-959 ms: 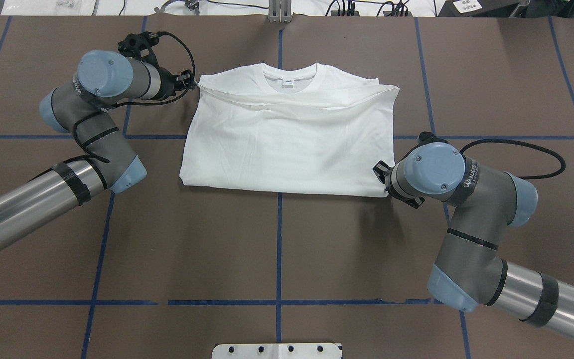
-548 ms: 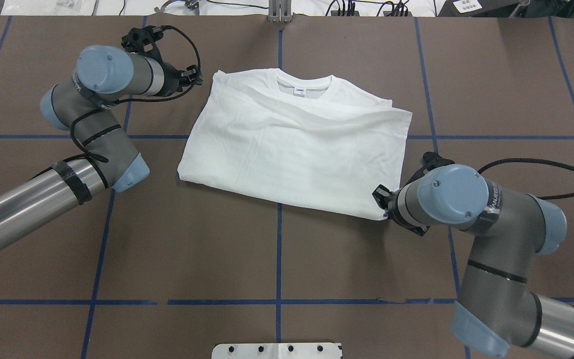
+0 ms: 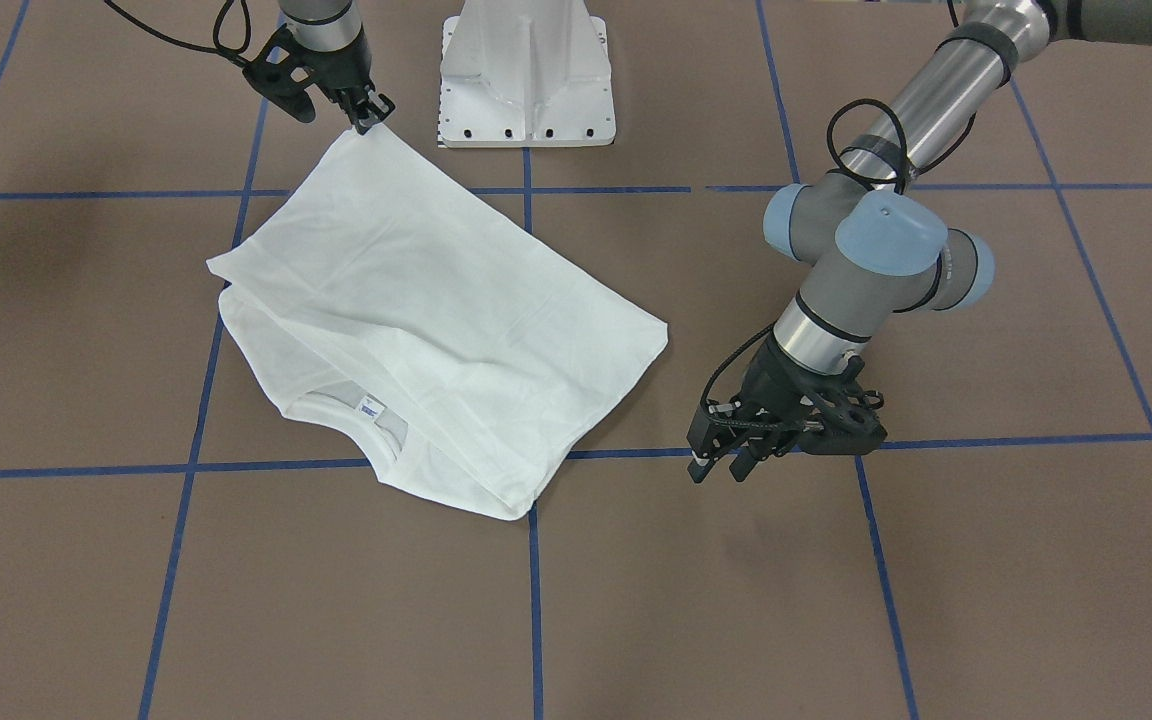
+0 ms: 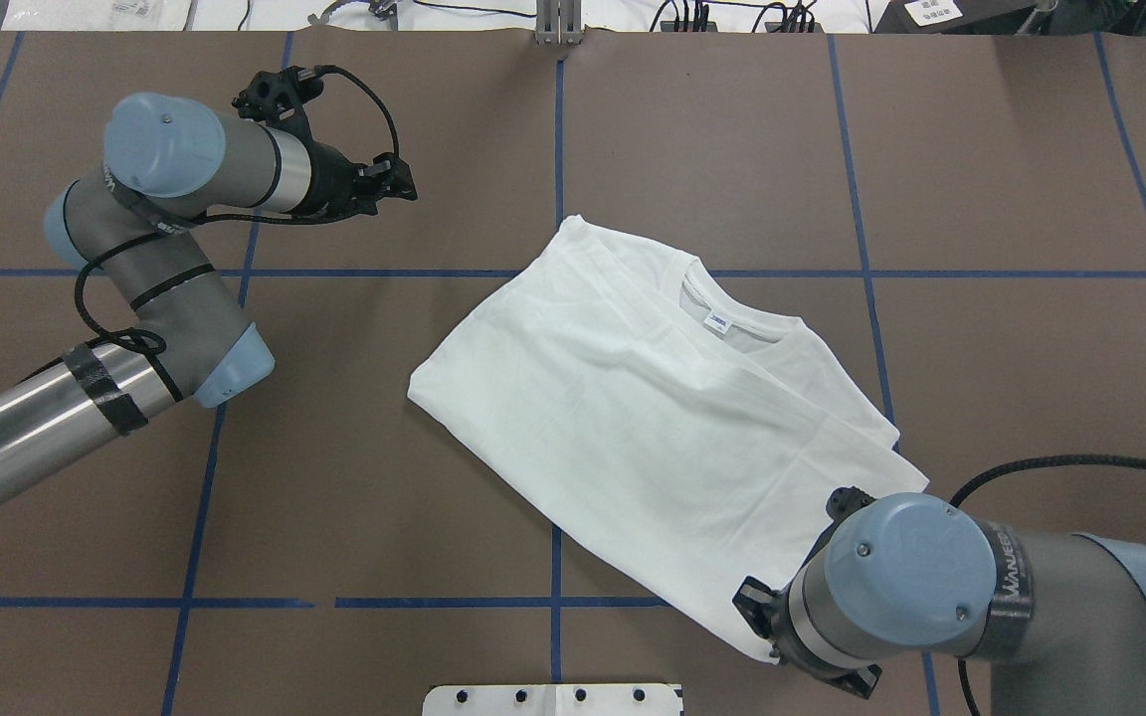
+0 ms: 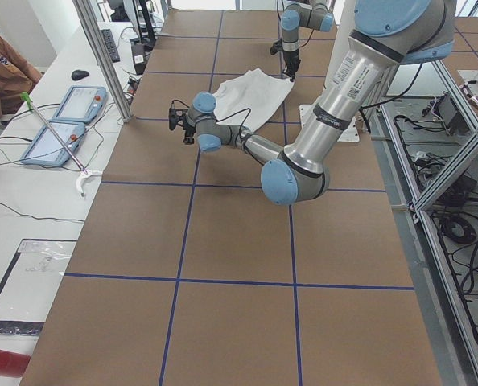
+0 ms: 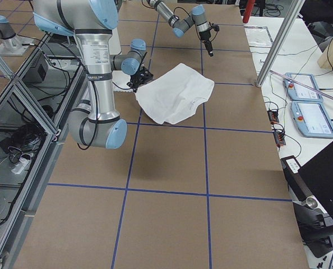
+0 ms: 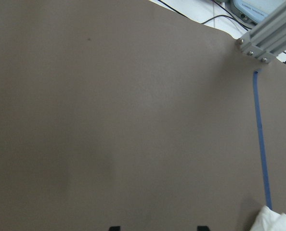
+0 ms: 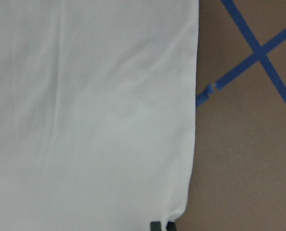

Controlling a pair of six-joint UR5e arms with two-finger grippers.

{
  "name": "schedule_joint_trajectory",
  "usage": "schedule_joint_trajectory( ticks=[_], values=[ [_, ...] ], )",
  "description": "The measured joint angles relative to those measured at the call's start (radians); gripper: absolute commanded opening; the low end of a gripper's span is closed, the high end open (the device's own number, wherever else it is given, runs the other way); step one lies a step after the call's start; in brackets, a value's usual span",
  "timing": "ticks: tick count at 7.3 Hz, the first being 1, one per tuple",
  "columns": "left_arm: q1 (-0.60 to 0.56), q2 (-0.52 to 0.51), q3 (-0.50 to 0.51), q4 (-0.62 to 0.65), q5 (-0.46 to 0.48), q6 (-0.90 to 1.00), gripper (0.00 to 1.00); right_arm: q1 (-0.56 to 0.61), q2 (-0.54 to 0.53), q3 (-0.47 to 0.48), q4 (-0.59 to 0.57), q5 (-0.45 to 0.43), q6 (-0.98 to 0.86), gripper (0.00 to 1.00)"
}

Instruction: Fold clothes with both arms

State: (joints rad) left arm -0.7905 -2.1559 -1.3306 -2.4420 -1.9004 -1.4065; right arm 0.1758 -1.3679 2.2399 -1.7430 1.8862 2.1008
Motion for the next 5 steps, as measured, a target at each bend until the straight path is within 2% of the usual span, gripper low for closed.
schedule_joint_trajectory(
  ticks=[1,2,4,5],
  values=[
    [0.014,0.025,-0.043,0.005,-0.029,-0.056,0.7,-0.031,-0.001,0.009,-0.009,0.017,0.015,0.39],
    [0.052,0.065,-0.097,0.007,-0.041,-0.124,0.73,-0.05,-0.001,0.015,-0.013,0.023,0.021,0.99],
    [0.156,0.144,-0.238,0.063,-0.044,-0.255,0.73,-0.055,0.002,0.02,-0.016,0.023,0.044,1.0],
    [0.207,0.16,-0.306,0.151,-0.041,-0.3,0.73,-0.014,0.005,0.022,-0.016,0.023,0.047,1.0]
  ],
)
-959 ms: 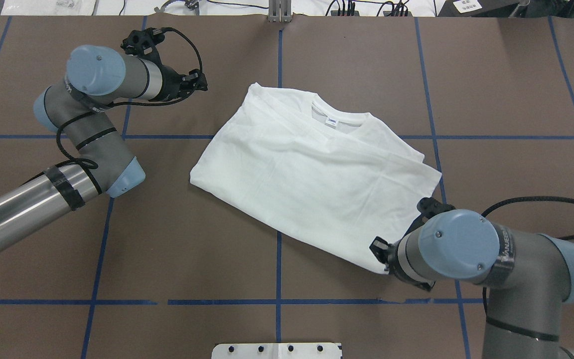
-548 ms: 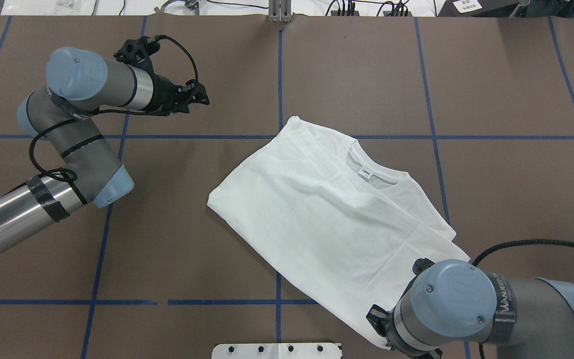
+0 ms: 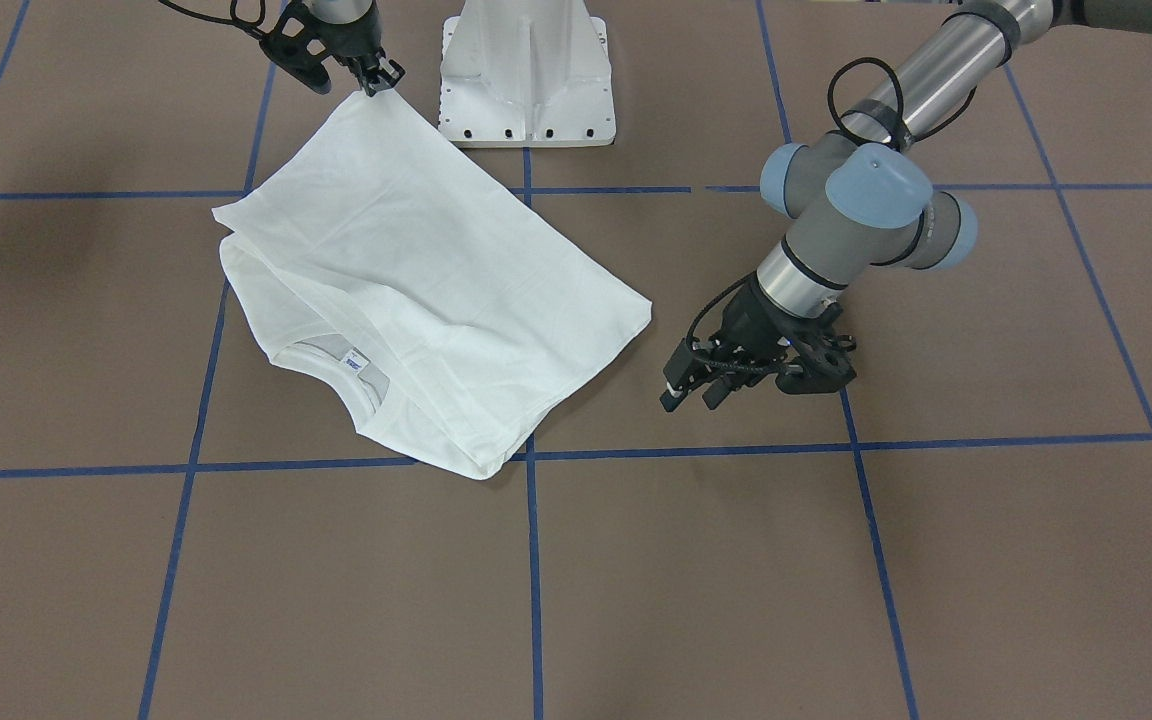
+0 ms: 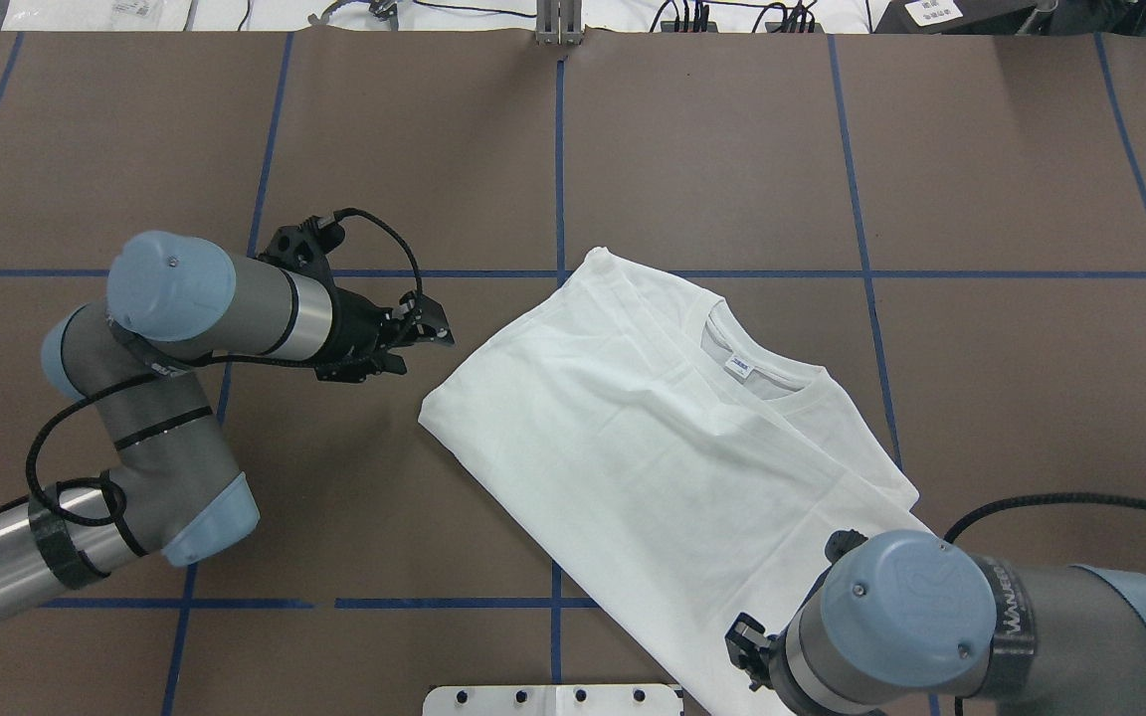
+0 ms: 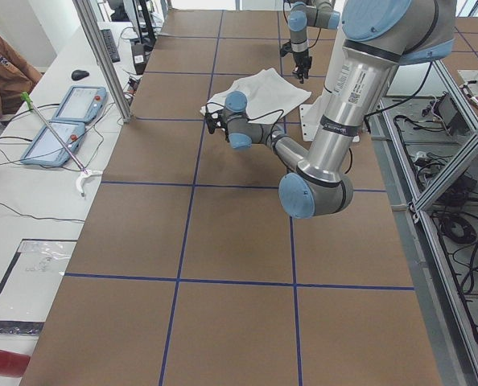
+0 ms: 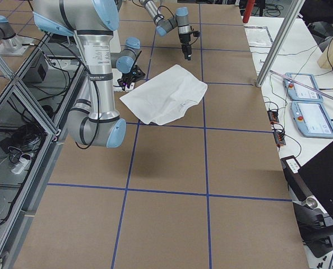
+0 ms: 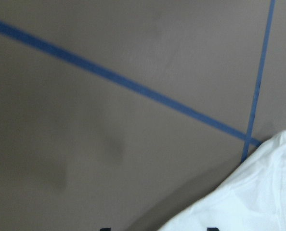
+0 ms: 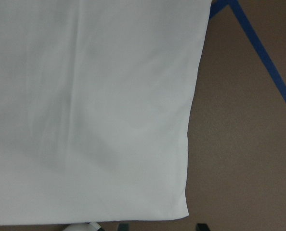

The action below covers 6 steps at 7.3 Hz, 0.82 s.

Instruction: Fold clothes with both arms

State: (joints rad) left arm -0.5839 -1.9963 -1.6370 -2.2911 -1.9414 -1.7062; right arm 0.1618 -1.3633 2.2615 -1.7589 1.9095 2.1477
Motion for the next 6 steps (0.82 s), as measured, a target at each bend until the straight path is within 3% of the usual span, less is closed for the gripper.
schedule_joint_trajectory(
  ticks=[2,4,6],
  values=[
    [0.073,0.009,-0.057,0.106,0.031,-0.036,0.73,0.147,0.019,-0.01,0.003,-0.005,-0.048,1.0],
    [0.113,0.01,-0.055,0.126,0.06,-0.041,0.69,0.285,0.059,-0.051,0.006,-0.021,-0.155,1.0],
    [0.127,0.006,-0.043,0.128,0.067,-0.04,0.62,0.328,0.098,-0.096,0.007,-0.042,-0.182,1.0]
  ],
)
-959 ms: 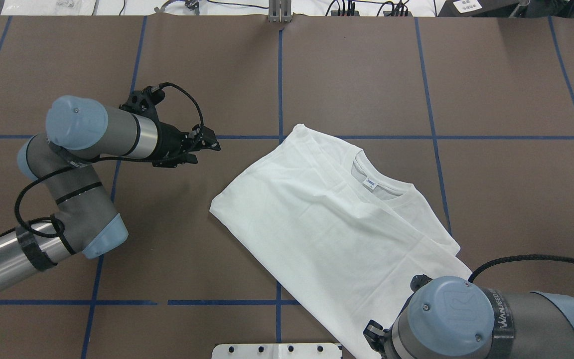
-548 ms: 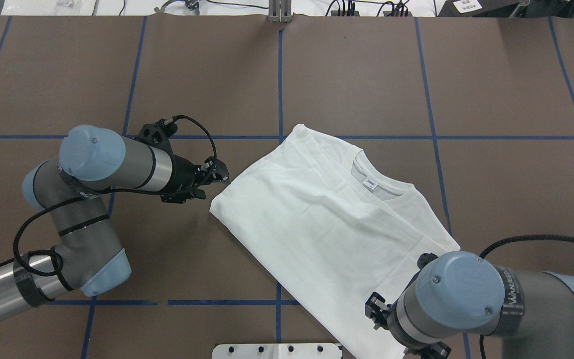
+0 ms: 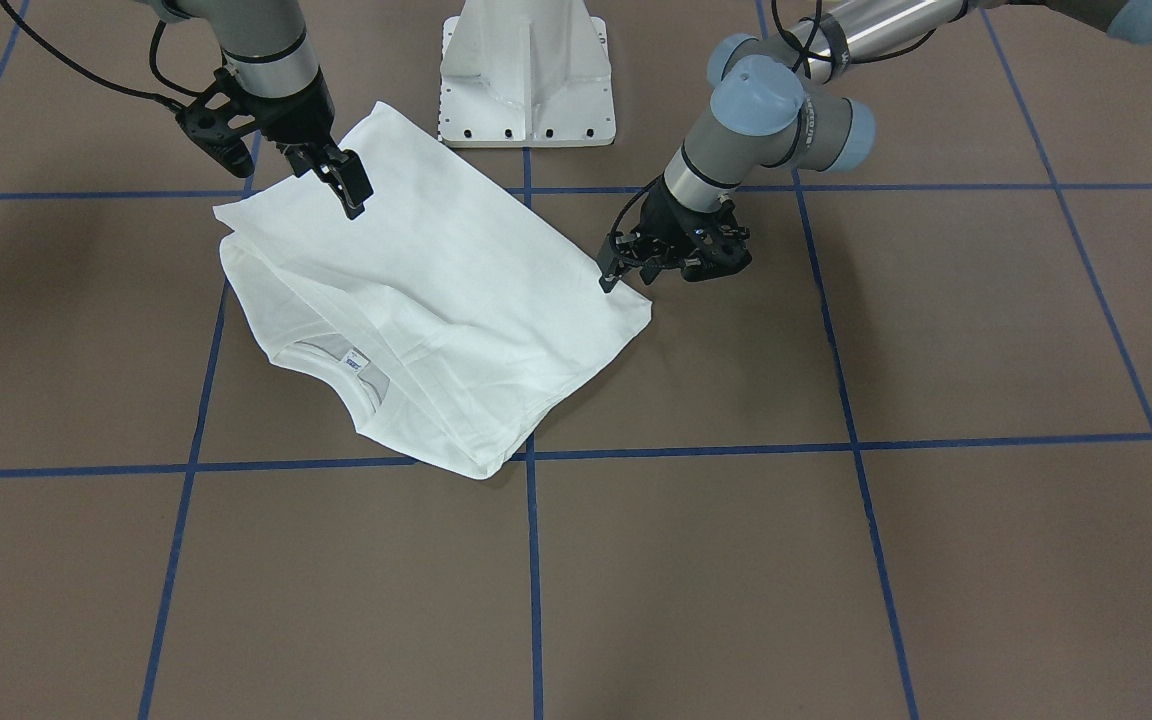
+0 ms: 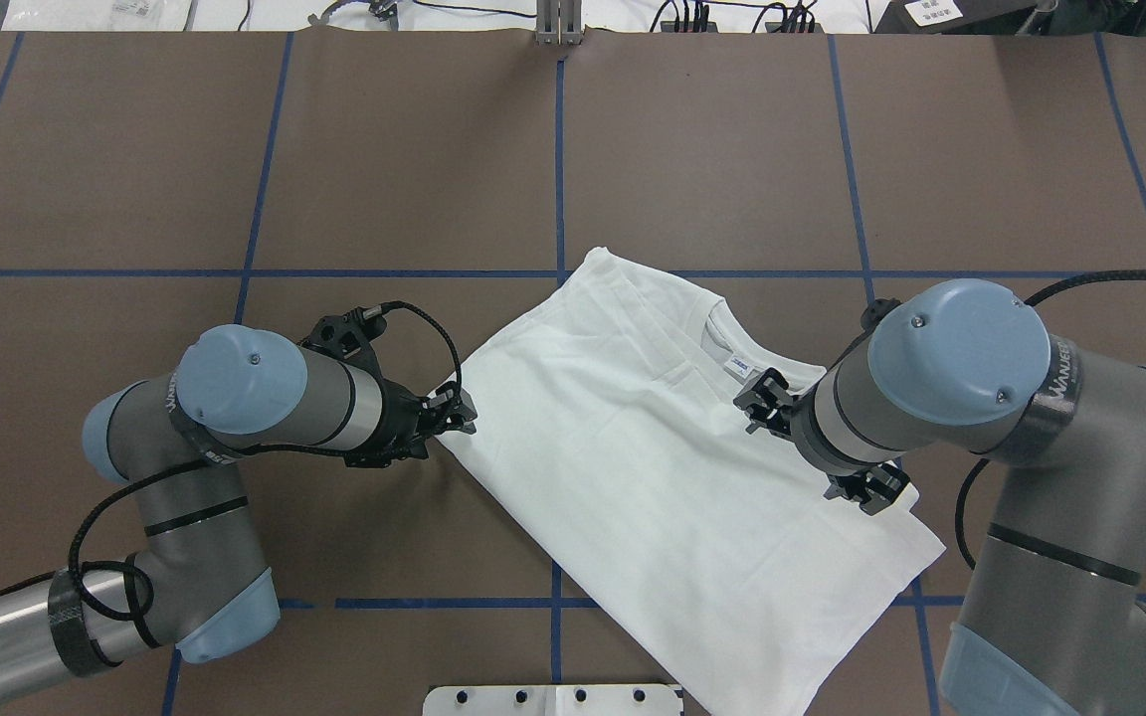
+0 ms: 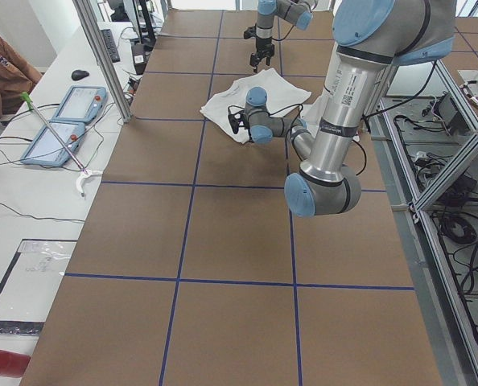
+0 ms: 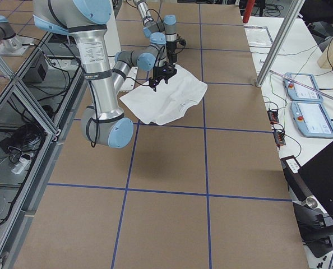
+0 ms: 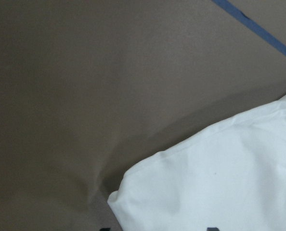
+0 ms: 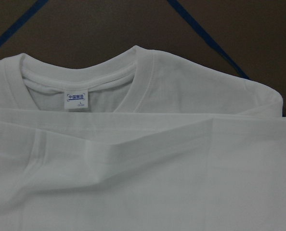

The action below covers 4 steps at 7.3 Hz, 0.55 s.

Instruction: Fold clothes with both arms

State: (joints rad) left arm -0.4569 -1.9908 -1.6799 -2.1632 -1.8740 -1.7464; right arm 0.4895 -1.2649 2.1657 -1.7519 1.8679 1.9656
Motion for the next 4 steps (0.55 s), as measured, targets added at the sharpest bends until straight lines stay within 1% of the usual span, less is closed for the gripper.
schedule_joint_trajectory(
  ticks=[1,2,3,4],
  values=[
    [0.001,-0.001,0.006,0.0,0.002,0.003,0.52,0.005,0.009,-0.006,0.0,0.0,-0.002,1.0],
    [0.001,-0.001,0.011,0.0,0.004,0.005,0.1,0.007,0.012,-0.006,0.0,0.002,-0.002,1.0],
    [0.001,-0.003,0.014,0.0,0.014,0.007,0.0,0.009,0.012,-0.003,0.0,0.005,-0.002,1.0],
    [0.0,-0.004,0.017,0.0,0.032,0.012,0.0,0.01,0.012,0.002,-0.001,0.007,-0.001,1.0]
  ],
)
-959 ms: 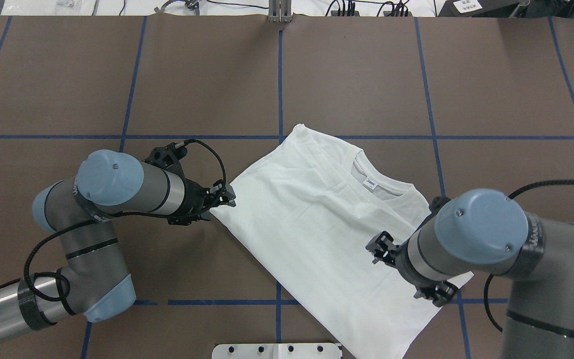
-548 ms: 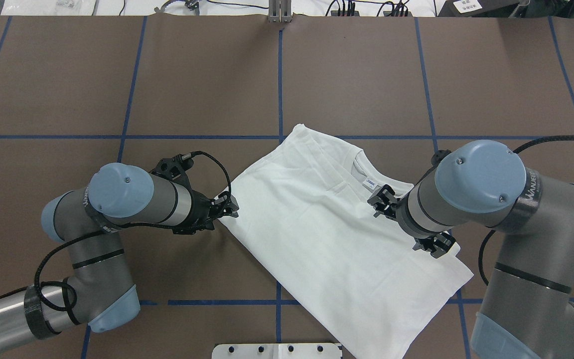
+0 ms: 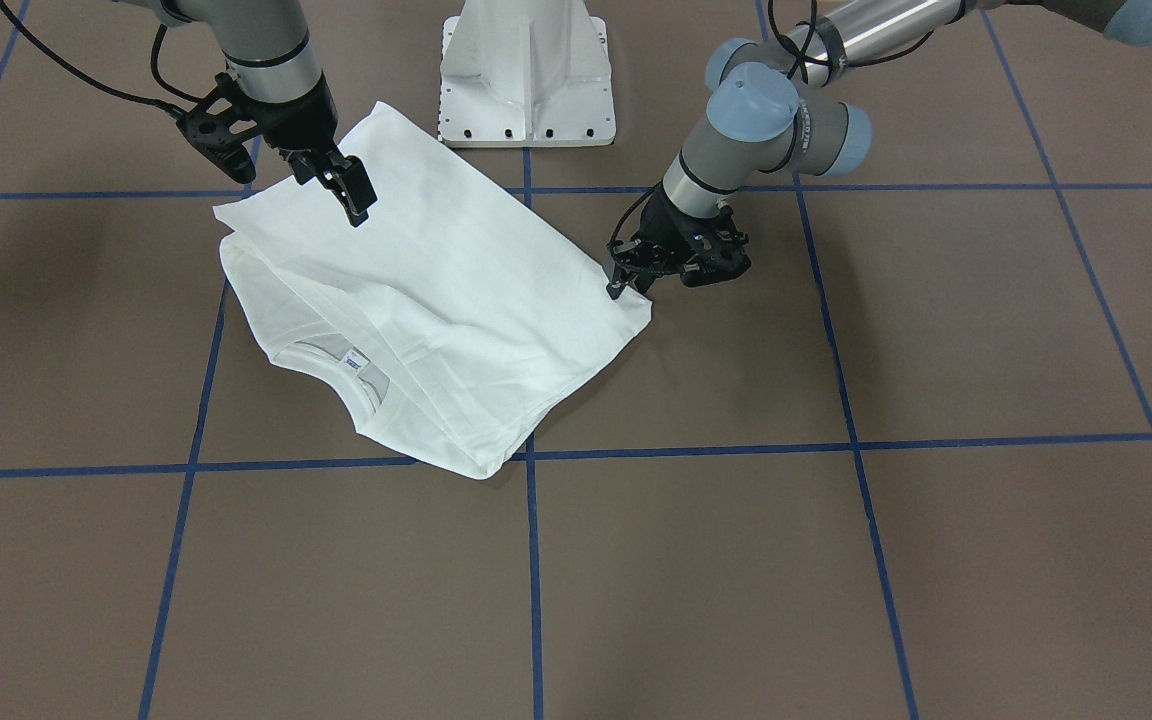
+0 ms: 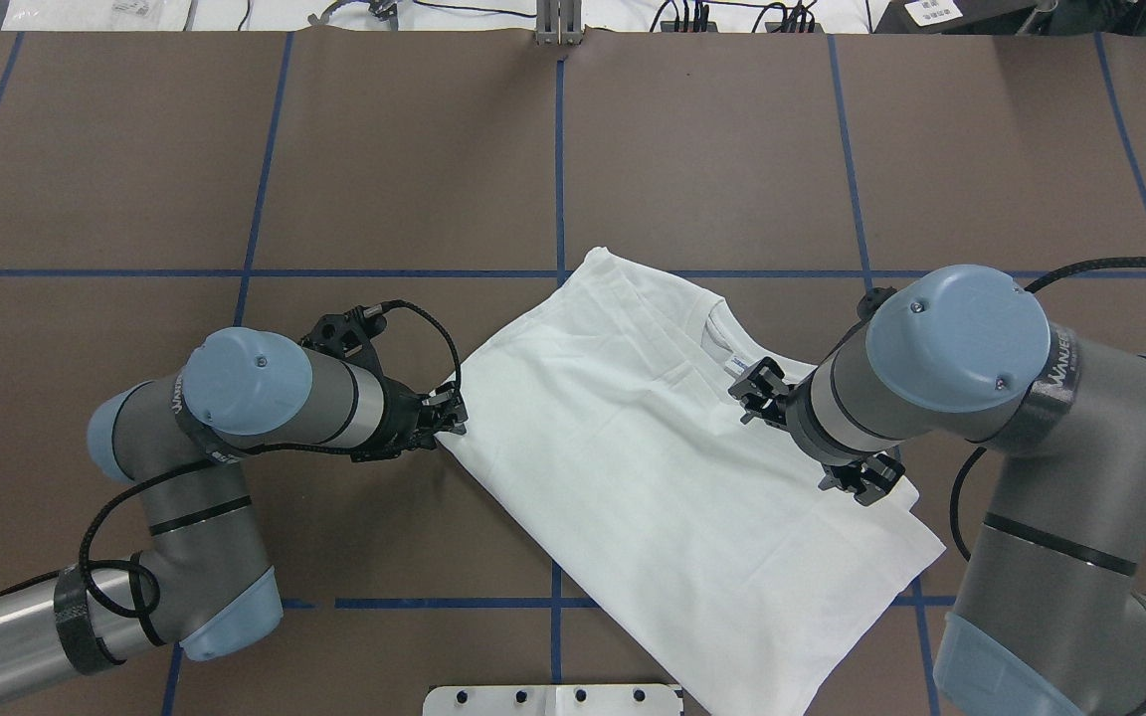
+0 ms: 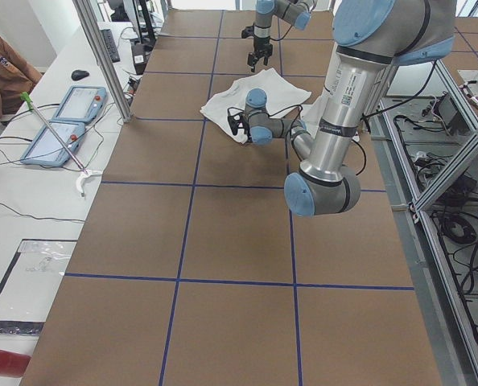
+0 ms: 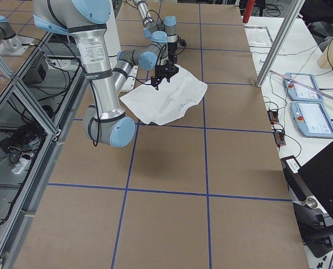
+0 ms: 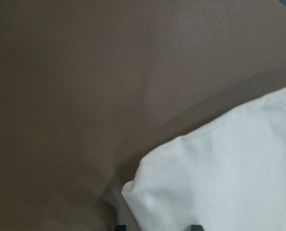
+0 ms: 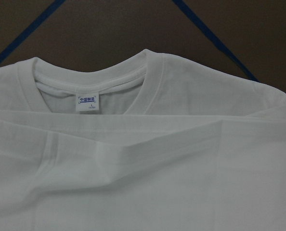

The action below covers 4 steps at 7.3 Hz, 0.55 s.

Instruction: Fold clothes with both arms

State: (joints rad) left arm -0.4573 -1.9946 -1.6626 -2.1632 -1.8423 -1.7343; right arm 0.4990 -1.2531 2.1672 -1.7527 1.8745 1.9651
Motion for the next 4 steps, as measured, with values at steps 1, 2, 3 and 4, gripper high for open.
schedule_joint_trajectory(
  ticks=[1,2,3,4],
  values=[
    [-0.003,-0.001,0.005,-0.001,0.011,0.013,0.0,0.001,0.0,0.003,0.0,0.001,0.002,1.0],
    [-0.012,-0.001,0.008,-0.001,0.022,0.037,0.0,0.001,0.0,0.005,-0.001,0.001,0.005,1.0],
    [-0.035,-0.006,0.017,-0.002,0.038,0.085,0.0,0.001,0.0,0.005,-0.002,0.001,0.006,1.0],
    [-0.076,-0.026,0.044,-0.005,0.051,0.145,0.0,0.001,0.001,0.006,-0.002,0.002,0.007,1.0]
  ],
)
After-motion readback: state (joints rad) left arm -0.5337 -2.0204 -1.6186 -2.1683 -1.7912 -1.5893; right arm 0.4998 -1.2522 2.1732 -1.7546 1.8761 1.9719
